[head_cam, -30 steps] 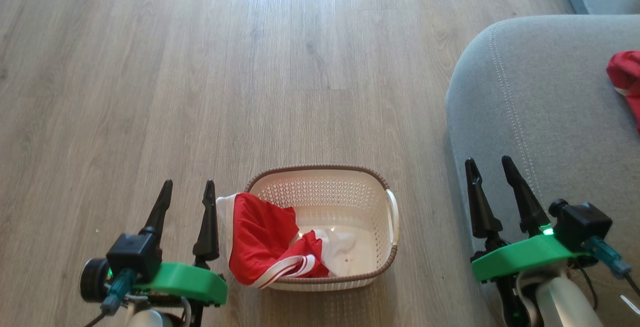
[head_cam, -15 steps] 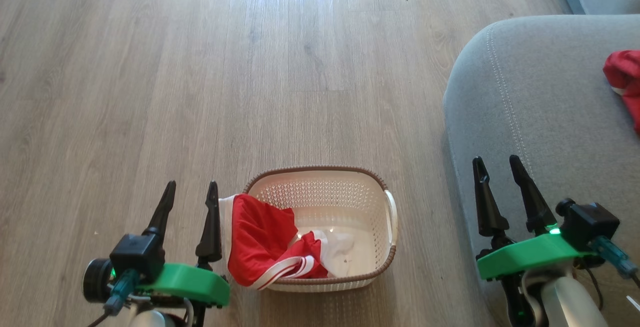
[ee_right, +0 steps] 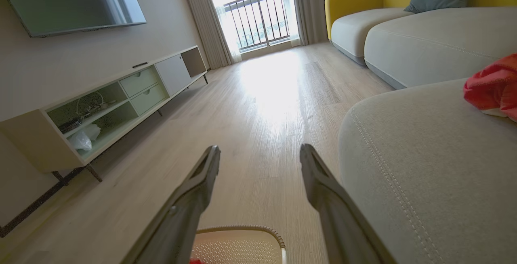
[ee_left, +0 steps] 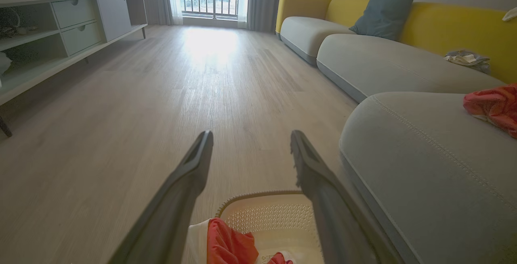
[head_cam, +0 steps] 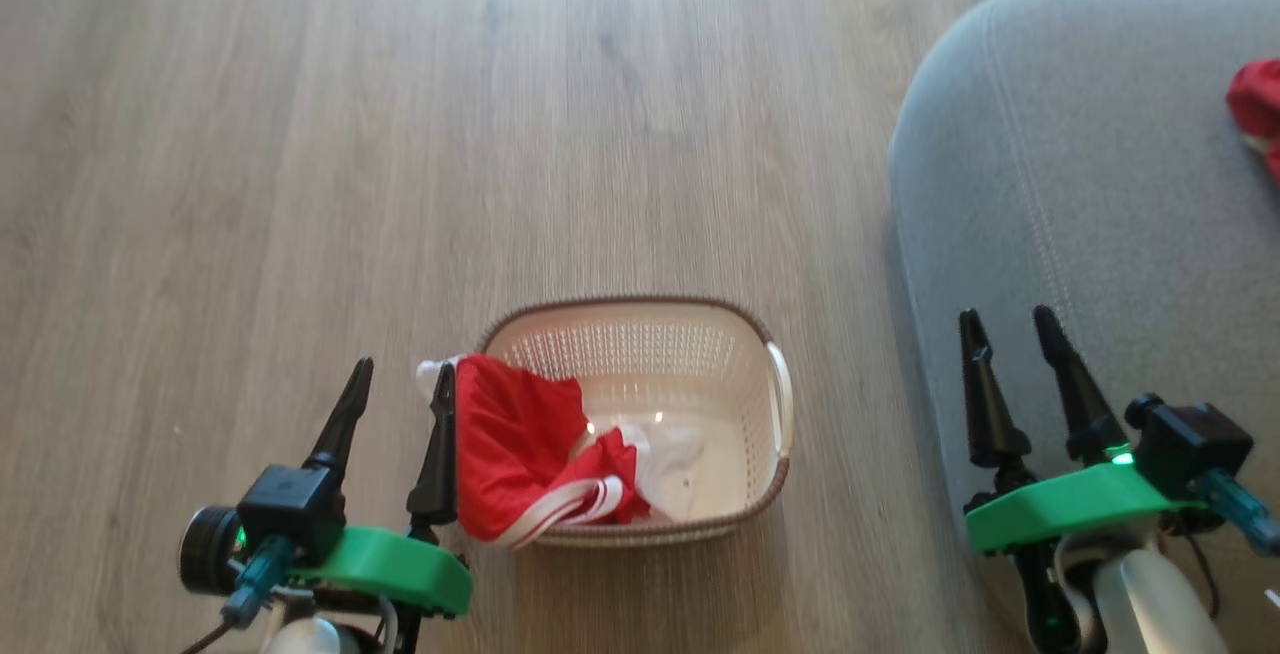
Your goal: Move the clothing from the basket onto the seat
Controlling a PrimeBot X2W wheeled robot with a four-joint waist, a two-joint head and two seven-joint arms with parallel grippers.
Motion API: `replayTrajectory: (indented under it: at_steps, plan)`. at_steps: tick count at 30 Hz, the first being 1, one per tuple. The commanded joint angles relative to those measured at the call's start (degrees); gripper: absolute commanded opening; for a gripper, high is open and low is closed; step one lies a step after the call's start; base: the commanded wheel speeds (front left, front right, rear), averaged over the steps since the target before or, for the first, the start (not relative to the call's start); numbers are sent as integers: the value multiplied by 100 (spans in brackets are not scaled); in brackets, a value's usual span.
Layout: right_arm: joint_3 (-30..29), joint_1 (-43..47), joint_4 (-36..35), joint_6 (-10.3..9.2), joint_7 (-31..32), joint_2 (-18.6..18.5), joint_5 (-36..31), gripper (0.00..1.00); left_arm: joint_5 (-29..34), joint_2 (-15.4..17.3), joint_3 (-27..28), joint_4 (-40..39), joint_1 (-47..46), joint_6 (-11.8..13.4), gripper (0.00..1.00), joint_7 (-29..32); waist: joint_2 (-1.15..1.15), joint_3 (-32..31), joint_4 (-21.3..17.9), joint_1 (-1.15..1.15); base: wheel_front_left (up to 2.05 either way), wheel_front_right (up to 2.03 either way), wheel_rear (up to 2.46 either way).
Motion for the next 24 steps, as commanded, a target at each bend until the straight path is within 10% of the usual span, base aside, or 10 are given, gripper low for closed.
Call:
replayTrajectory:
  at_steps: [1, 24]
  plan:
    - [79, -191, -178, -1, -37, 11, -54, 100, 81, 9, 169, -177, -249, -27, 100, -29, 0, 245, -52, 0, 0, 0, 0]
    - [-193, -1108, -362, -1, -37, 97, -474, 100, 1181, 294, -391, 2951, -2645, -794, 100, -29, 0, 3300, -730, 0, 0, 0, 0]
